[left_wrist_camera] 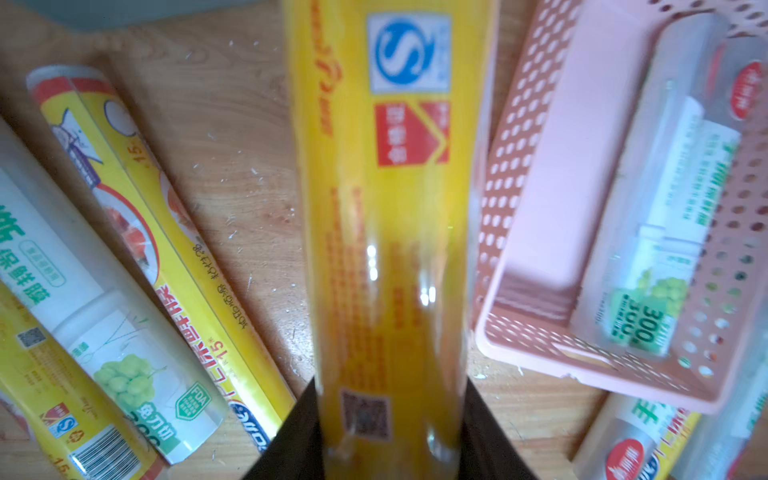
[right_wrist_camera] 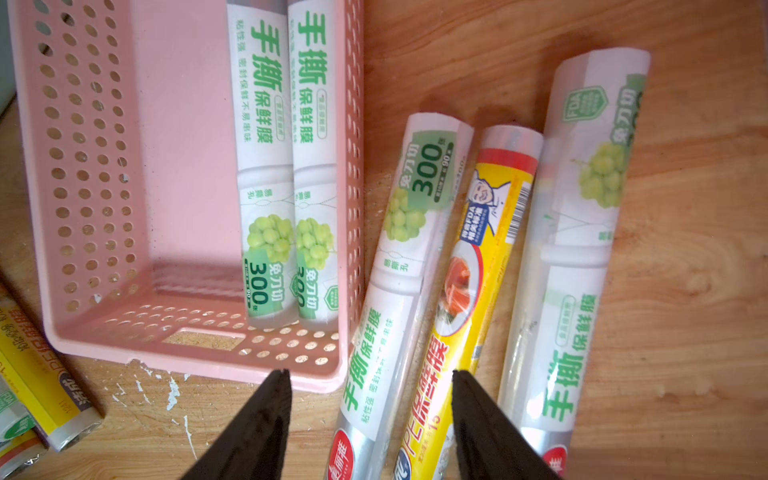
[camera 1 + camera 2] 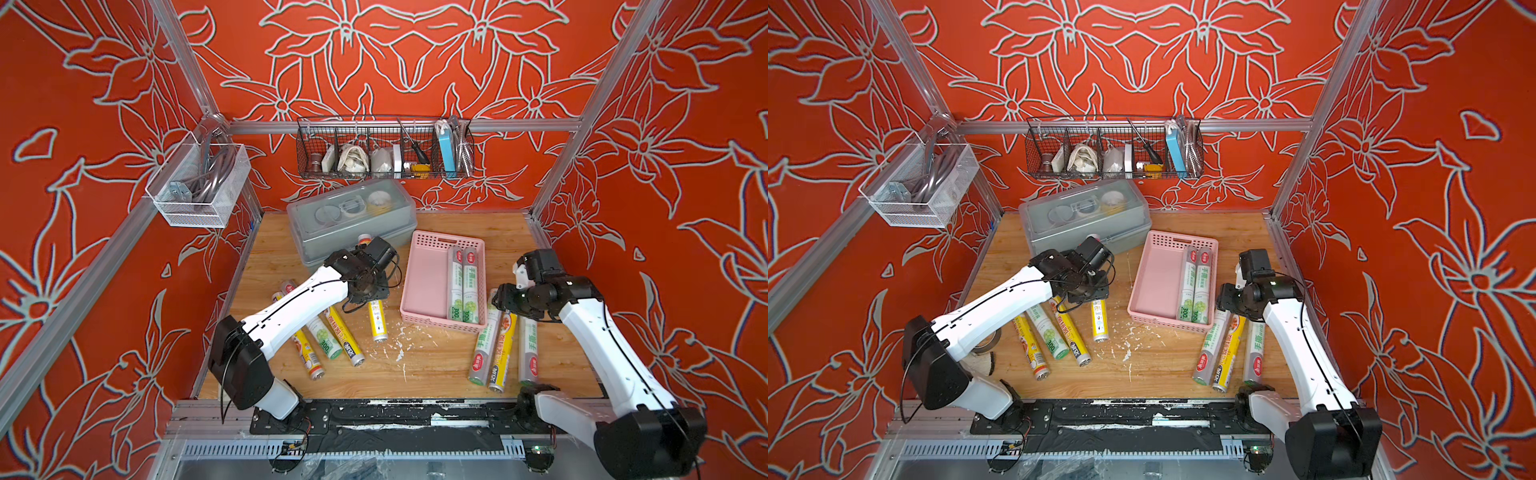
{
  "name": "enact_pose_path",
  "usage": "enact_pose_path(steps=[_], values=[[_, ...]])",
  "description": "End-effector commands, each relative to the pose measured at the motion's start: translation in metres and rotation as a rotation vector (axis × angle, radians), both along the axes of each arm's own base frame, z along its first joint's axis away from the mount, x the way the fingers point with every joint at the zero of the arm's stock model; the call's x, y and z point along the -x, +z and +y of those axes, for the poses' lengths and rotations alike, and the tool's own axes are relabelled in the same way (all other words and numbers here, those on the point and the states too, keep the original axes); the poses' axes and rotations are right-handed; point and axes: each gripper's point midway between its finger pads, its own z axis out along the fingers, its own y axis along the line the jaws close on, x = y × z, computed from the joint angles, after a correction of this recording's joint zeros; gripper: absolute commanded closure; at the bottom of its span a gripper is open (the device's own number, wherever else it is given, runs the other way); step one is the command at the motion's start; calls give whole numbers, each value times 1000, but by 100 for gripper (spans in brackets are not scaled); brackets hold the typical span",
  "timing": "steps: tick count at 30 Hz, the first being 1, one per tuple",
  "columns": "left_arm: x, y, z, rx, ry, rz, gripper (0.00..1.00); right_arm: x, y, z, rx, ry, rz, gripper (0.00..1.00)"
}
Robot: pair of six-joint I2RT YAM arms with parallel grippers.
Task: Put the plastic wrap into the basket
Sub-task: Pick up the plastic wrap from the center of the board, then place the plastic wrap in the basket.
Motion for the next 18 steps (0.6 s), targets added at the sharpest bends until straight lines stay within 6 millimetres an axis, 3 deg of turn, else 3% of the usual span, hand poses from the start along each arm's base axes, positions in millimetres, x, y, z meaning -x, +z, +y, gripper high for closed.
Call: enact_pose_path(steps=[1,11,18], values=[[-3,23,-14,-29,-83,-38,60,15,-2,-15,40,-71,21,39],[-32,66,-96,33,-254,-126,60,47,-14,-21,44,-128,118,41],[-55,54,-142,68,-338,-119,60,59,-24,-19,32,-143,189,37]])
